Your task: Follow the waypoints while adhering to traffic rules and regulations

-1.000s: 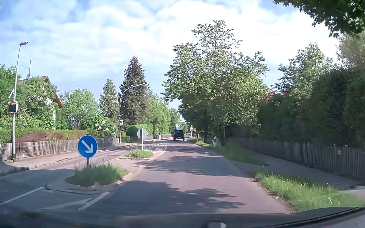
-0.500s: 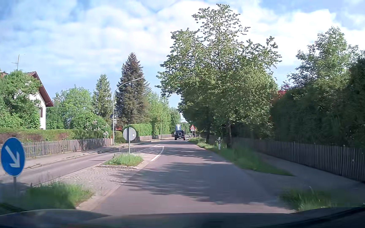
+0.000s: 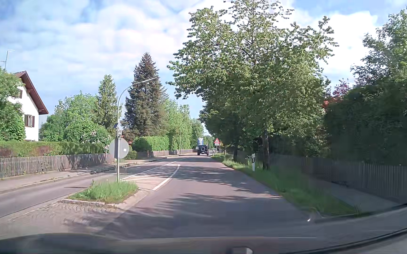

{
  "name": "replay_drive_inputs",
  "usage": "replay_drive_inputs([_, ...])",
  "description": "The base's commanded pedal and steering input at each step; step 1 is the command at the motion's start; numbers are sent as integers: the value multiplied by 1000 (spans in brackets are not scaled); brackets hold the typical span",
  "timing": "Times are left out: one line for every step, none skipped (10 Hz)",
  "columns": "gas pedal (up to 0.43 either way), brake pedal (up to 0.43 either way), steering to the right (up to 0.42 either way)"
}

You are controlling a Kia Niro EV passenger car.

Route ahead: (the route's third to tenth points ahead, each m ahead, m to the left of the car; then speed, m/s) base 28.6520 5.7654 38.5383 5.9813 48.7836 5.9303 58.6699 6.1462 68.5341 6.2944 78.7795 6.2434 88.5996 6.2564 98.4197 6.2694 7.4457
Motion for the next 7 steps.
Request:
replay_drive_inputs([240, 0, -17])
replay_drive_inputs([240, 0, -19])
replay_drive_inputs([240, 0, -24])
replay_drive_inputs([240, 0, -28])
replay_drive_inputs([228, 0, -34])
replay_drive_inputs([228, 0, -37])
replay_drive_inputs([228, 0, -37])
